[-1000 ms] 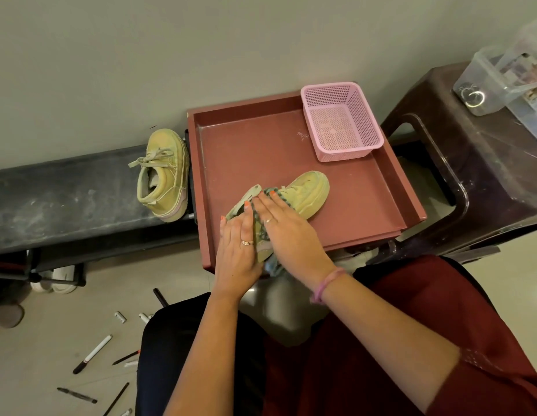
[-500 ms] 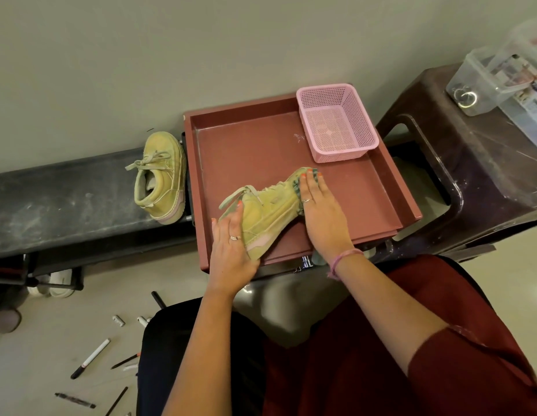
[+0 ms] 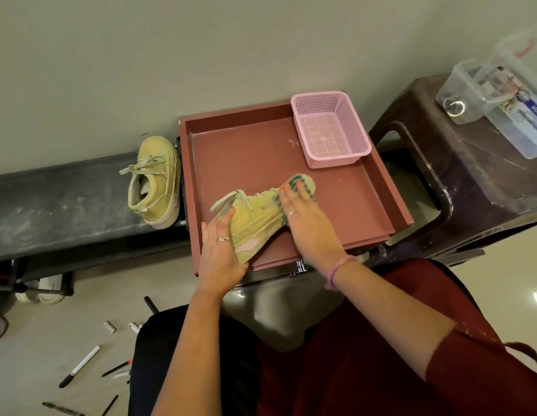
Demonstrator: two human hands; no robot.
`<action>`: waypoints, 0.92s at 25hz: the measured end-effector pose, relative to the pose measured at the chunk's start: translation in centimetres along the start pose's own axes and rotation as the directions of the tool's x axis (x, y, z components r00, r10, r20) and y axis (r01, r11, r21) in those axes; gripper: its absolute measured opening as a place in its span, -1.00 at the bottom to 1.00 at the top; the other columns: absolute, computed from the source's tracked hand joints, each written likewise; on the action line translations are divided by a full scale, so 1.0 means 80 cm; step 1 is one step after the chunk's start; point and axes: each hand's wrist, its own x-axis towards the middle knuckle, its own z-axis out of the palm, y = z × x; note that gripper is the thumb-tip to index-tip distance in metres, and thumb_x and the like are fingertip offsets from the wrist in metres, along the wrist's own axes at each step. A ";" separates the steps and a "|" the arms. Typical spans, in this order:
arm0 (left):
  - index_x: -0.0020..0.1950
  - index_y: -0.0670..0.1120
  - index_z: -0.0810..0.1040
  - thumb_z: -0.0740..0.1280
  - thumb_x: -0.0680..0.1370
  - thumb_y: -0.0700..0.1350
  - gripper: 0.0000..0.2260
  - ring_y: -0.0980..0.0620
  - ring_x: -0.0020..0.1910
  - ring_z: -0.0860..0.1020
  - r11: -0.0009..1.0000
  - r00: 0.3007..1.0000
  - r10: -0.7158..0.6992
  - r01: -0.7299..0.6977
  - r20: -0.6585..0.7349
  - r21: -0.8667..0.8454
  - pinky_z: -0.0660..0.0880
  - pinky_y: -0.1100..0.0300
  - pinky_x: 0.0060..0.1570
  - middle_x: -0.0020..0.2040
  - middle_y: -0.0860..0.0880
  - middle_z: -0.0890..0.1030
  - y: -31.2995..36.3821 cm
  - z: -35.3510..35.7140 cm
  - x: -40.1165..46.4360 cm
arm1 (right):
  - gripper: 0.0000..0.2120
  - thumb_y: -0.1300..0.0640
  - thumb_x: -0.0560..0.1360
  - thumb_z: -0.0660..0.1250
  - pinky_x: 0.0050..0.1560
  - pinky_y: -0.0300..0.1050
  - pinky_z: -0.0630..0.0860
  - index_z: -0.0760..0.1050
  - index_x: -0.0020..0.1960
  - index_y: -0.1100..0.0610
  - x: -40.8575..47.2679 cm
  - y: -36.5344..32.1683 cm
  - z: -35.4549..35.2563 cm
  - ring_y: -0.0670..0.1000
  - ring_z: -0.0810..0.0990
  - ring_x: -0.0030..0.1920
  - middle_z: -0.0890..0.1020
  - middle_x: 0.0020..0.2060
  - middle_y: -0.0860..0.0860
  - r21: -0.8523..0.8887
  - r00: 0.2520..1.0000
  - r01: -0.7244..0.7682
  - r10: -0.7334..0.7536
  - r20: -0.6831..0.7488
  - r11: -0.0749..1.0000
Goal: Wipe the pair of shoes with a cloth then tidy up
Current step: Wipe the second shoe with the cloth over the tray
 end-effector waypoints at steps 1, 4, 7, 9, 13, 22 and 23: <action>0.48 -0.13 0.17 0.56 0.19 -0.31 -0.06 -0.06 0.20 0.31 1.000 1.000 0.007 -0.007 0.003 0.005 0.30 -0.07 0.34 0.24 -0.07 0.36 -0.002 0.000 0.000 | -0.40 0.38 0.48 0.16 0.44 -0.07 0.04 0.13 0.50 0.25 -0.017 -0.005 0.001 0.16 0.14 0.50 0.19 0.49 0.16 -0.021 0.995 0.100 -0.100 0.029 0.995; 0.48 -0.14 0.17 0.57 0.20 -0.29 -0.07 -0.04 0.18 0.30 1.000 1.000 0.006 -0.006 0.010 0.017 0.28 0.09 0.24 0.26 -0.05 0.34 -0.003 0.001 0.000 | -0.17 0.44 0.39 0.27 0.47 -0.07 0.05 -0.05 0.54 0.17 -0.007 0.026 0.001 0.07 0.00 0.53 0.04 0.53 0.09 0.053 0.999 -0.015 0.013 0.031 0.998; 0.51 -0.10 0.10 0.56 0.19 -0.29 0.00 -0.08 0.25 0.27 0.998 0.999 -0.025 0.023 0.047 0.062 0.31 -0.24 0.31 0.28 -0.07 0.29 -0.006 0.002 -0.003 | -0.17 0.56 0.39 0.13 0.47 -0.15 0.07 -0.01 0.55 0.09 0.031 0.052 -0.005 0.01 0.09 0.51 0.11 0.52 0.03 0.315 0.953 -0.302 0.298 0.062 0.900; 0.51 -0.14 0.08 0.56 0.19 -0.28 0.00 -0.15 0.32 0.24 0.988 0.999 -0.048 0.044 0.018 0.148 0.17 -0.39 0.36 0.30 -0.09 0.23 -0.004 0.005 -0.001 | -0.18 0.56 0.38 0.11 0.47 -0.15 0.11 0.03 0.55 0.09 0.032 0.051 0.000 0.01 0.17 0.49 0.16 0.51 0.02 0.356 0.957 -0.290 0.277 0.087 0.888; 0.47 -0.27 0.20 0.59 0.27 -0.14 -0.11 -0.25 0.35 0.30 0.957 0.995 -0.038 0.064 -0.096 0.284 0.04 -0.25 0.38 0.31 -0.22 0.31 0.004 0.018 0.014 | -0.20 0.55 0.40 0.10 0.50 -0.07 0.08 -0.01 0.55 0.11 0.014 0.042 0.004 -0.02 0.06 0.52 0.07 0.53 0.01 0.351 0.948 -0.315 0.312 0.067 0.882; 0.43 -0.32 0.29 0.59 0.30 -0.16 -0.19 -0.11 0.32 0.25 0.995 0.984 -0.047 0.060 -0.170 0.074 0.33 -0.21 0.32 0.30 -0.27 0.39 -0.002 0.017 0.031 | -0.22 0.52 0.42 0.11 0.47 -0.08 0.12 -0.07 0.55 0.15 0.003 0.035 0.004 0.04 -0.06 0.53 -0.02 0.54 0.06 0.185 0.989 -0.145 0.144 0.019 0.972; 0.44 -0.31 0.29 0.59 0.30 -0.15 -0.19 -0.09 0.32 0.25 0.997 0.986 -0.048 0.058 -0.159 0.058 0.33 -0.20 0.33 0.30 -0.27 0.39 -0.003 0.015 0.031 | -0.18 0.55 0.40 0.10 0.47 -0.10 0.13 -0.07 0.55 0.12 0.007 0.036 -0.001 0.01 -0.09 0.53 -0.04 0.54 0.02 0.252 0.976 -0.217 0.214 0.041 0.943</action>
